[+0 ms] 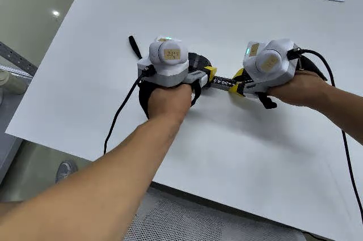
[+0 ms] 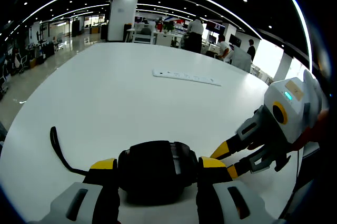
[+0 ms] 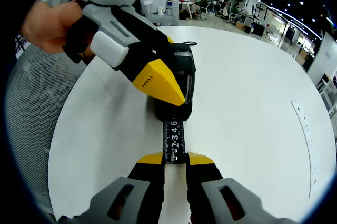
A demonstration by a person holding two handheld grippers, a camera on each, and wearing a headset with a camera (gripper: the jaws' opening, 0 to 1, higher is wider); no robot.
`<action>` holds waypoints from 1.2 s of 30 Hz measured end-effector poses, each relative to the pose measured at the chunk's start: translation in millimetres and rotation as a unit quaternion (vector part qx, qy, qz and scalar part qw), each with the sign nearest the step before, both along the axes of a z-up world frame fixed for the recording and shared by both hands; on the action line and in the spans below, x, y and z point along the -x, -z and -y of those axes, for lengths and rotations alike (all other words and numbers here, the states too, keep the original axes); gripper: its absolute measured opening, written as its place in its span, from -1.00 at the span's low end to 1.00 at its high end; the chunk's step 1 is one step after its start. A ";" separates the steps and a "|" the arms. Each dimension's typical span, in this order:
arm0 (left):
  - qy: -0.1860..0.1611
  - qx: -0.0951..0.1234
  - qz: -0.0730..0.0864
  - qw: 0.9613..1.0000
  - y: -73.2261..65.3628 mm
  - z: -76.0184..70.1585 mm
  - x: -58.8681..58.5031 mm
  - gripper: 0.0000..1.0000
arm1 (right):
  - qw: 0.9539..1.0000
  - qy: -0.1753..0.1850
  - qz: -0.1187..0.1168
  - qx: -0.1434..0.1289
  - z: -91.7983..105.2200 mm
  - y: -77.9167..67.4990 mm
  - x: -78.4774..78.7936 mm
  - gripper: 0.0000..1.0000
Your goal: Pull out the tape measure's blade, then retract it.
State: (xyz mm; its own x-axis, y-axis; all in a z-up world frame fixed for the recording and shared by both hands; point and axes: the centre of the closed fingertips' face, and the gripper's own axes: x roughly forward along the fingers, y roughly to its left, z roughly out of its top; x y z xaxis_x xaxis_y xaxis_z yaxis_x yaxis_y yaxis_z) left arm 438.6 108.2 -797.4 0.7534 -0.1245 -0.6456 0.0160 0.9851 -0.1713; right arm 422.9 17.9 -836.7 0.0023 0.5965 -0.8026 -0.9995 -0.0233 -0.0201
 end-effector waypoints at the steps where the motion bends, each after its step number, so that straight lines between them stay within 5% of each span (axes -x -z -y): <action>1: 0.000 0.002 0.000 1.000 -0.3 -0.1 0.3 0.10 | 1.000 0.001 0.000 0.000 -0.7 0.0 0.0 -0.78; 36: 0.000 0.010 0.000 1.000 0.3 -0.5 -0.1 0.09 | 1.000 0.011 0.002 -0.008 -21.8 1.2 1.9 -0.78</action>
